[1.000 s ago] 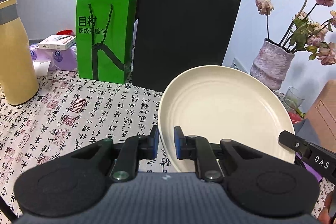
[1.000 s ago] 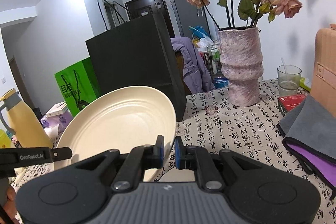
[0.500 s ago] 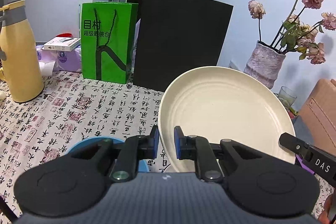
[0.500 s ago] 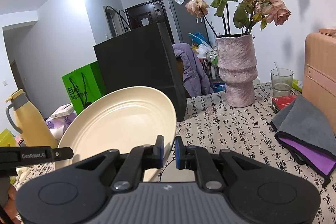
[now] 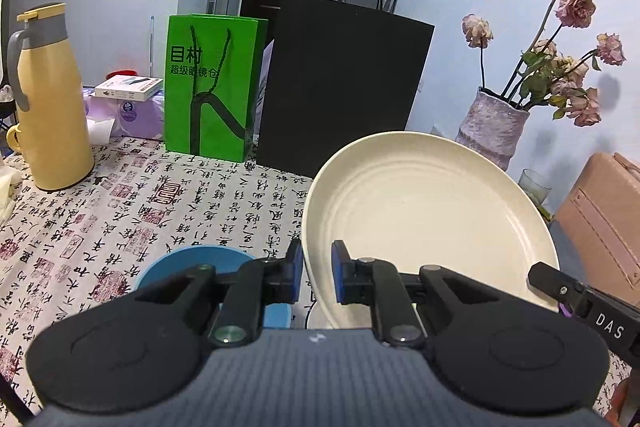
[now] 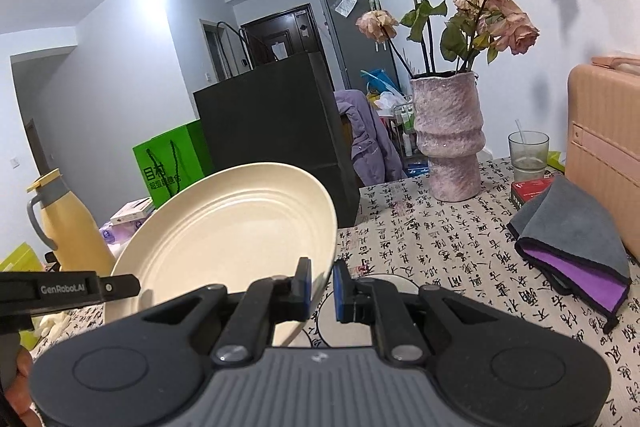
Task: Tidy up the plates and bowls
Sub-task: 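Carry the held cream plate back toward the blue bowl with both tools, then carry the held cream plate over the cream plates beside the blue bowl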
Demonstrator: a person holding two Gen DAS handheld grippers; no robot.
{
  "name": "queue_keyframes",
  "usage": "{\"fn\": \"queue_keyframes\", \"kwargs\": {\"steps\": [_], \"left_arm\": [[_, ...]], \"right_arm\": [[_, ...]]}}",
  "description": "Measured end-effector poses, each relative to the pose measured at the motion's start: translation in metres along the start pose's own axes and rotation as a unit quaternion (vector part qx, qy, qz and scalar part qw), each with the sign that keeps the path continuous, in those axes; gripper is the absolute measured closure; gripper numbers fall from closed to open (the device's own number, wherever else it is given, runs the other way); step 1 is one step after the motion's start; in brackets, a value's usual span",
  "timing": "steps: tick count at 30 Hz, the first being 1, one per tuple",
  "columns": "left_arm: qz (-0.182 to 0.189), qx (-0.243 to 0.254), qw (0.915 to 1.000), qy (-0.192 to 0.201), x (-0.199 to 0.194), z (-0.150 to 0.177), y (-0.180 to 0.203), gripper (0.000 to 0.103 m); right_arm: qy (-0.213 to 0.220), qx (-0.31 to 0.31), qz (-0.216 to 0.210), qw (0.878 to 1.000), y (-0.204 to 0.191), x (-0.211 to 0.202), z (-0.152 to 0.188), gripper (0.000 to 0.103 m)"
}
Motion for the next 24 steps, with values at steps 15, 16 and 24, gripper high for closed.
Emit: {"fn": "queue_keyframes", "kwargs": {"steps": [15,16,24], "left_arm": [[0.015,-0.020,0.9996,0.011,-0.032,0.019,-0.013,0.088],[0.015,-0.020,0.9996,0.012,-0.033,0.020,-0.014,0.088],[0.014,-0.019,0.9994,0.026,-0.052,0.027,-0.021,0.088]], "right_arm": [[0.007,-0.007,-0.004,1.000,-0.012,-0.029,0.023,0.092],[0.006,-0.007,-0.004,1.000,-0.012,-0.031,0.024,0.092],[0.003,-0.009,-0.008,1.000,-0.019,-0.040,0.038,0.092]]}}
Point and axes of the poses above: each gripper's, at about its wrist camera, not at the fingertips, and x roughly the way its jaws point, y to its right, z to its underside, the point moved 10 cm from there along x, roughly the way its jaws point, and after that the axes turned 8 degrees about x, right-handed, at the moved point
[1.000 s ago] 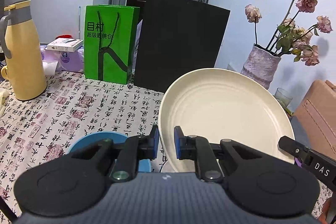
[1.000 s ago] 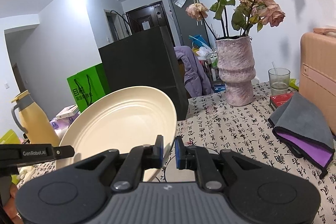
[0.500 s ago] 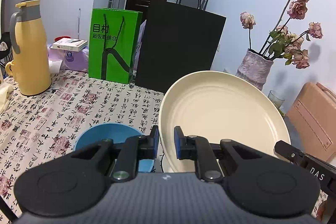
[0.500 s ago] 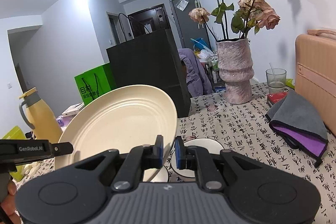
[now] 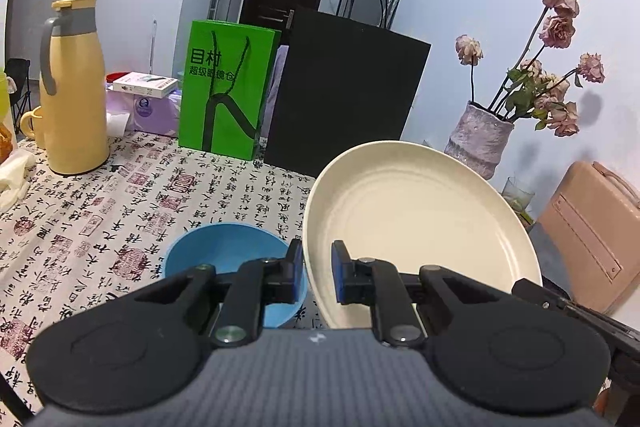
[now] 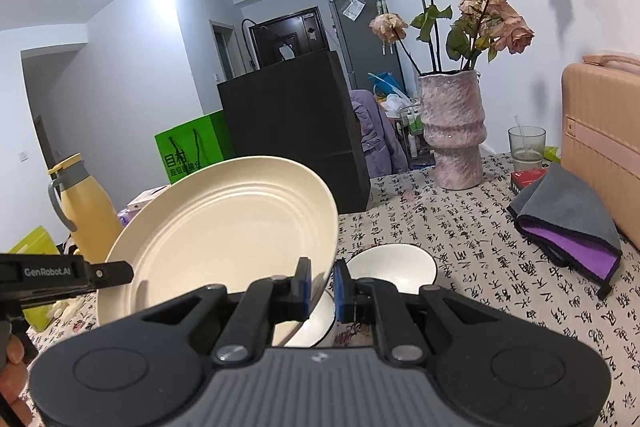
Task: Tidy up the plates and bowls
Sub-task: 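Carry the held cream plate over the cream plates beside the blue bowl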
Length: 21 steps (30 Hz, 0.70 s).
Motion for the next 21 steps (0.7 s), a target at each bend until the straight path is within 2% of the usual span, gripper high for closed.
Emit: {"fn": "queue_keyframes", "kwargs": {"steps": [21], "left_arm": [[0.003,-0.024,0.9987,0.044,-0.034,0.008,-0.029,0.088]], "right_arm": [[-0.004,-0.013,-0.012,1.000,-0.028,-0.011,0.025,0.091]]}}
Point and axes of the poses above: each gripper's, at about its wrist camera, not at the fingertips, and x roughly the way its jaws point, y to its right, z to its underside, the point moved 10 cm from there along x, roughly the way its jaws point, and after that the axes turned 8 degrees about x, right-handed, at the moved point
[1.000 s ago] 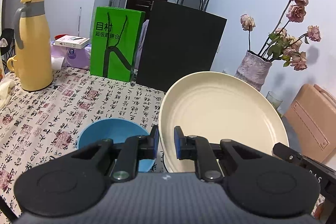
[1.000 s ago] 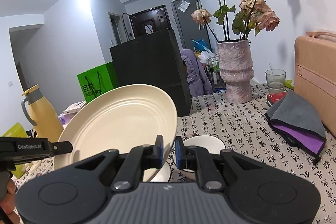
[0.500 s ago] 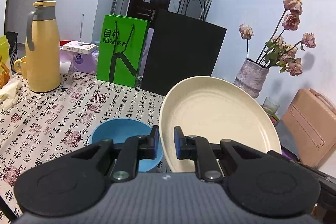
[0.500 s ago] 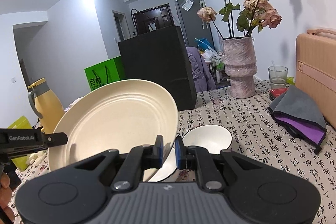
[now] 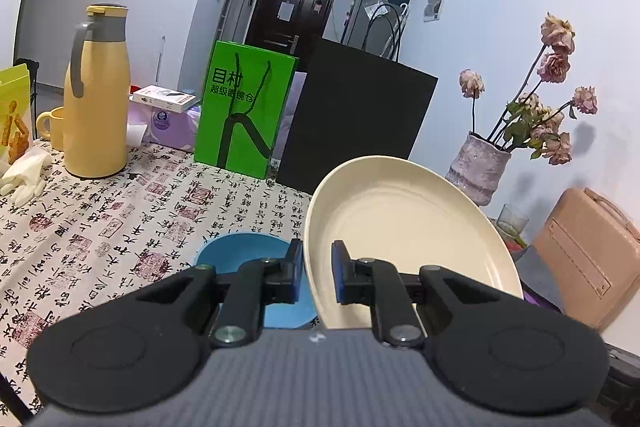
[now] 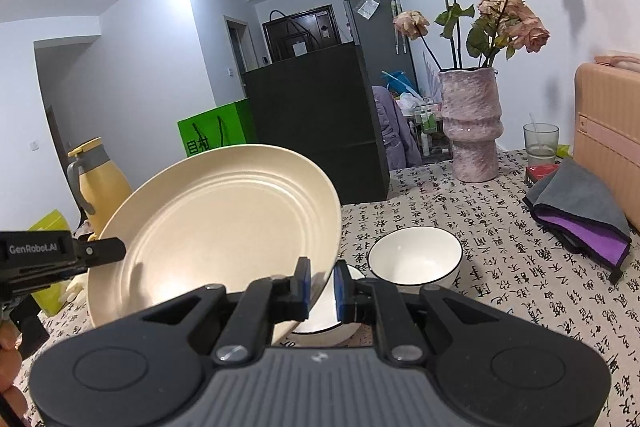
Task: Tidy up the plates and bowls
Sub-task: 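Carry the held cream plate over the cream plates beside the blue bowl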
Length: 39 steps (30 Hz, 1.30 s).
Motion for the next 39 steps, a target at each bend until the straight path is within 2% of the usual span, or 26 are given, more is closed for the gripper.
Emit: {"fn": "queue_keyframes", "kwargs": {"steps": [22,39], "left_arm": [[0.001,-0.032,0.9995,0.006,-0.025,0.023,-0.041,0.088],[-0.001,-0.037,0.9992,0.017,-0.046,0.040,-0.050,0.088]], "right_arm": [[-0.008,-0.011,-0.016,1.000,-0.031,-0.006,0.029,0.091],[-0.002,0.002,-0.042,0.999,-0.034,-0.024,0.051,0.091]]}}
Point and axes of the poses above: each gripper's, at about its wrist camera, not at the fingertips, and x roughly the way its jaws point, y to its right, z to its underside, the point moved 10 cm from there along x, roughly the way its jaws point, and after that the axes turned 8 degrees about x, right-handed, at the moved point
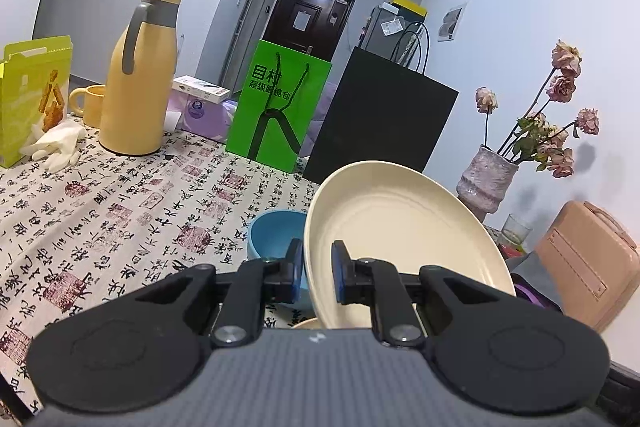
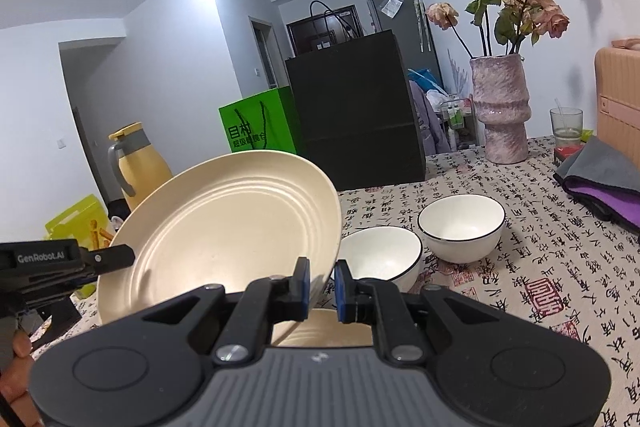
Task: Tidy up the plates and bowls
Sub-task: 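Carry the held cream plate over the cream plates beside the blue bowl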
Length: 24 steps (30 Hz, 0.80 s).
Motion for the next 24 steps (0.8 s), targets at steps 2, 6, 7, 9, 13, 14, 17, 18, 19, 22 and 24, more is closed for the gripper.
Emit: {"fn": "queue_keyframes", "kwargs": {"steps": [2,6,7,9,13,14,17,18,19,22,24], "left_arm": [[0.001,0.002,1.0000,0.000,-0.001,0.002,0.001,0.088],[0.002,0.006,1.0000,0.000,-0.003,0.006,0.003,0.088],[0.002,0.007,1.0000,0.001,-0.004,0.008,0.004,0.088],[0.003,0.008,1.0000,0.000,-0.004,0.010,0.005,0.088],[0.002,0.012,0.9999,-0.001,-0.006,0.014,0.007,0.088],[0.003,0.013,0.9999,-0.001,-0.007,0.015,0.007,0.088],[0.005,0.013,0.9999,-0.002,-0.007,0.017,0.008,0.088],[0.005,0.014,0.9999,-0.003,-0.007,0.018,0.007,0.088],[0.005,0.014,0.9999,-0.004,-0.007,0.019,0.007,0.088],[0.004,0.014,0.9999,-0.009,-0.006,0.022,0.007,0.088],[0.005,0.014,0.9998,-0.011,-0.006,0.024,0.006,0.088]], "right_arm": [[0.001,0.003,-0.002,1.000,0.001,-0.002,0.002,0.090],[0.004,0.004,-0.001,1.000,0.004,-0.004,0.005,0.090],[0.005,0.004,-0.001,1.000,0.004,-0.005,0.005,0.090],[0.007,0.004,-0.001,1.000,0.006,-0.007,0.006,0.091],[0.008,0.003,0.001,1.000,0.007,-0.009,0.008,0.091],[0.007,0.003,0.001,1.000,0.008,-0.009,0.009,0.091],[0.004,0.005,0.003,1.000,0.010,-0.011,0.013,0.091],[0.003,0.005,0.003,1.000,0.011,-0.011,0.014,0.091],[0.002,0.006,0.004,1.000,0.011,-0.011,0.015,0.091],[0.000,0.007,0.004,1.000,0.012,-0.012,0.017,0.091],[-0.001,0.008,0.005,1.000,0.012,-0.012,0.018,0.091]]}}
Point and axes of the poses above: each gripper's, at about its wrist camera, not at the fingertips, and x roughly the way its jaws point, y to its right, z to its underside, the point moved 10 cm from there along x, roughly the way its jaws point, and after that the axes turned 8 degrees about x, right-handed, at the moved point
